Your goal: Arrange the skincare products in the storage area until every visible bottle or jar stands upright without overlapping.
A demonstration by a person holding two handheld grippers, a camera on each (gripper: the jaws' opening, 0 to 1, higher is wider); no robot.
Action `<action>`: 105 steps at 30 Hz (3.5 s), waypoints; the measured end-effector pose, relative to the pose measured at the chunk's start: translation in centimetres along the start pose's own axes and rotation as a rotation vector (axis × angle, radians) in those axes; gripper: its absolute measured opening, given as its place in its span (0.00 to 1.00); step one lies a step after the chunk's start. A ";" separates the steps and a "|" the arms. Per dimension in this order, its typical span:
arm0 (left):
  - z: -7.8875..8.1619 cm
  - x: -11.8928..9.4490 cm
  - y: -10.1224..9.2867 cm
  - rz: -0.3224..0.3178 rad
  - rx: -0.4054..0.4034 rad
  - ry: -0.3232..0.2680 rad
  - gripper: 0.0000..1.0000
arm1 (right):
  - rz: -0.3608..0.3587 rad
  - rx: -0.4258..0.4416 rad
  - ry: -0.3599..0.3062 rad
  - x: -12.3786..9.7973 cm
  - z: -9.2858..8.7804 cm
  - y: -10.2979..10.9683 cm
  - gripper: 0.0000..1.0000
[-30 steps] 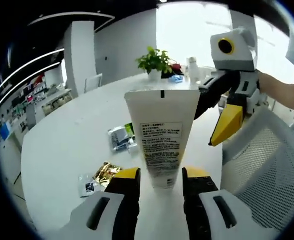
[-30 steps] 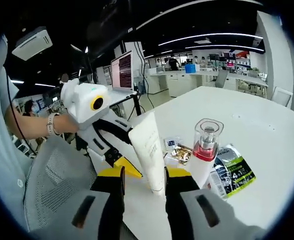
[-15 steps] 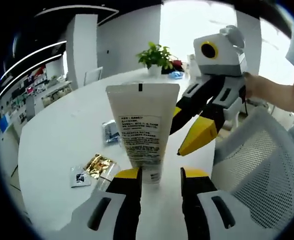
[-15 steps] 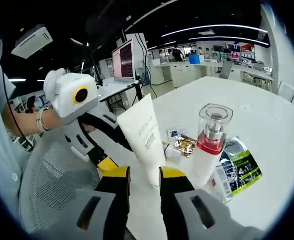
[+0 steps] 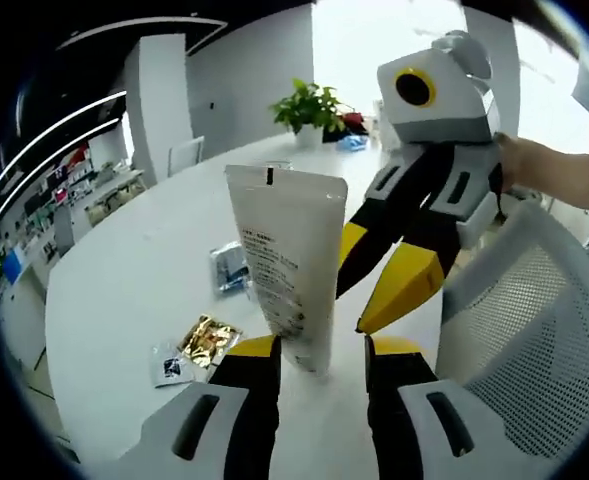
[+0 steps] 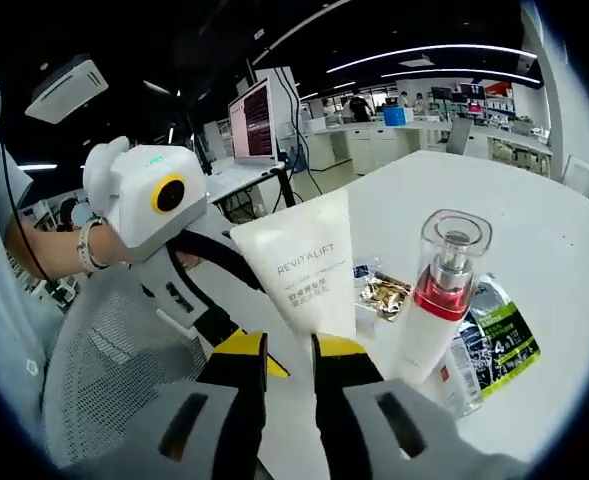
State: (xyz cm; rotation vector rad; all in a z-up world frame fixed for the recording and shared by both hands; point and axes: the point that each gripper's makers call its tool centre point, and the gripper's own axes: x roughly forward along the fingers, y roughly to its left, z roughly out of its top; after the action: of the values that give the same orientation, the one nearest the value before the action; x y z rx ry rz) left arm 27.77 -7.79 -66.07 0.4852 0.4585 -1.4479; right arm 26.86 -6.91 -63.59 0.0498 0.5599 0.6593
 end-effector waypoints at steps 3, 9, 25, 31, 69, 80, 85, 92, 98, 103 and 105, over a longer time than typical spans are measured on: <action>0.2 0.2 0.0 -0.007 0.007 -0.003 0.32 | 0.002 -0.001 0.001 0.2 0.1 0.0 0.16; 0.5 0.8 0.3 -0.011 0.038 -0.011 0.30 | 0.006 0.018 -0.014 0.3 0.4 0.0 0.13; 0.7 1.4 1.4 -0.036 0.152 -0.026 0.16 | 0.006 0.045 -0.020 0.0 0.0 0.1 0.15; 0.8 1.4 1.5 -0.108 0.168 -0.034 0.14 | -0.017 0.067 -0.014 -1.3 -0.9 -0.5 0.16; 2.4 3.5 5.2 -0.374 0.323 -0.124 0.13 | -0.211 0.062 -0.095 -6.8 0.7 -5.8 0.43; 2.6 3.9 5.2 -0.410 0.329 -0.152 0.14 | -0.220 0.067 -0.090 -6.9 0.7 -6.2 0.44; 2.6 3.9 5.2 -0.415 0.339 -0.159 0.16 | -0.221 0.069 -0.089 -6.8 0.7 -6.1 0.47; 1.9 4.6 5.1 -0.408 0.346 -0.136 0.17 | -0.240 0.066 -0.088 -7.1 0.6 -6.3 0.54; 2.2 4.3 5.3 -0.382 0.319 -0.138 0.19 | -0.251 0.072 -0.096 -7.3 0.6 -6.4 0.60; 2.2 4.1 5.8 -0.337 0.296 -0.124 0.26 | -0.256 0.068 -0.105 -7.2 0.9 -6.4 0.67; 2.2 3.8 5.9 -0.330 0.286 -0.121 0.29 | -0.263 0.052 -0.105 -7.3 1.1 -6.4 0.69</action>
State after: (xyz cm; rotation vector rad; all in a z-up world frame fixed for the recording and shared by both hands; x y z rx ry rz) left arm 33.90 -11.86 -66.21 0.5628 0.2415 -1.8646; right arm 26.33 -16.13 -60.56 0.0584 0.4727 0.3842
